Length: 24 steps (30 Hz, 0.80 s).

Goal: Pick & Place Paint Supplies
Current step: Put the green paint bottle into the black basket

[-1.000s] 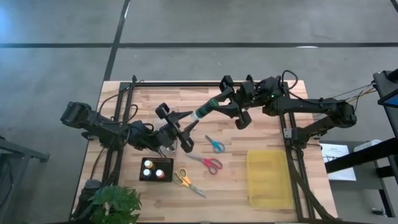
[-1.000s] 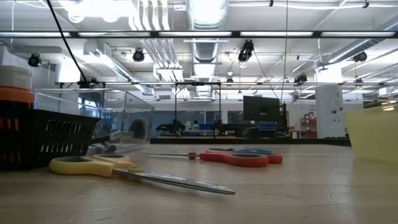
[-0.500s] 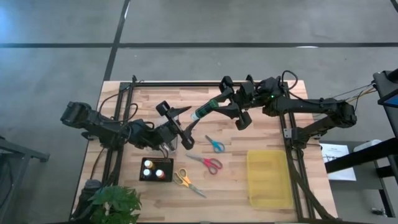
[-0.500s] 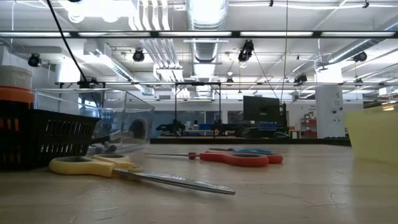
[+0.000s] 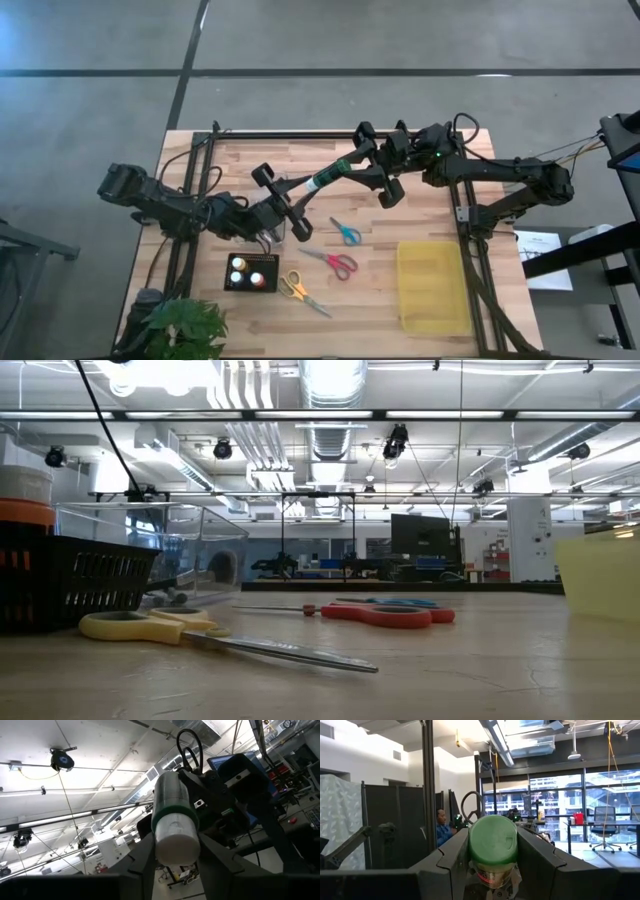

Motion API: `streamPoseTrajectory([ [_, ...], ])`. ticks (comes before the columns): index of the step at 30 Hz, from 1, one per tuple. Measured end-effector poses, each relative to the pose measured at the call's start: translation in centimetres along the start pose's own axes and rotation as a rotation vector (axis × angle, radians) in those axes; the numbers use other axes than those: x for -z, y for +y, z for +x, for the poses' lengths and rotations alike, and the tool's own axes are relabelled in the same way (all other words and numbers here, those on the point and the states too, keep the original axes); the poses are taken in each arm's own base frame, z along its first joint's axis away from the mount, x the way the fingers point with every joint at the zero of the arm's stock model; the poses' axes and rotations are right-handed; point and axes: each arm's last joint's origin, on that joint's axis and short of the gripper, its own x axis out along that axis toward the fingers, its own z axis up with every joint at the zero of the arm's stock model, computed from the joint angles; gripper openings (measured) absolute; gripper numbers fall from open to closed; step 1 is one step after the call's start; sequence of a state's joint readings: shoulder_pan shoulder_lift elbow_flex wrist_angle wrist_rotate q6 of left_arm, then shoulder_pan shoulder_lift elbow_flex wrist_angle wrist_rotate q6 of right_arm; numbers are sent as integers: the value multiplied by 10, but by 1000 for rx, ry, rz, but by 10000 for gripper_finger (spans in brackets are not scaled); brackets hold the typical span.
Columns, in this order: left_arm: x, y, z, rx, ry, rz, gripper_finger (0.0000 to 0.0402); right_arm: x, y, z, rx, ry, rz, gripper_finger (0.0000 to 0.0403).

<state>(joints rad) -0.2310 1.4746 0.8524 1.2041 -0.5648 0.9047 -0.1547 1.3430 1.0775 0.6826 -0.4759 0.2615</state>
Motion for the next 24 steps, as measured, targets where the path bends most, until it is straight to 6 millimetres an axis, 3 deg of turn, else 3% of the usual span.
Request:
streamPoseTrajectory([
  [11,0,0,0,-4,5,14,118,0,0,0,-3,4,3,155],
  [18,-2,3,-1,-15,32,43,118,0,1,0,-12,8,32,256],
  [24,-16,12,-13,57,146,109,118,-2,5,-6,-5,80,58,329],
])
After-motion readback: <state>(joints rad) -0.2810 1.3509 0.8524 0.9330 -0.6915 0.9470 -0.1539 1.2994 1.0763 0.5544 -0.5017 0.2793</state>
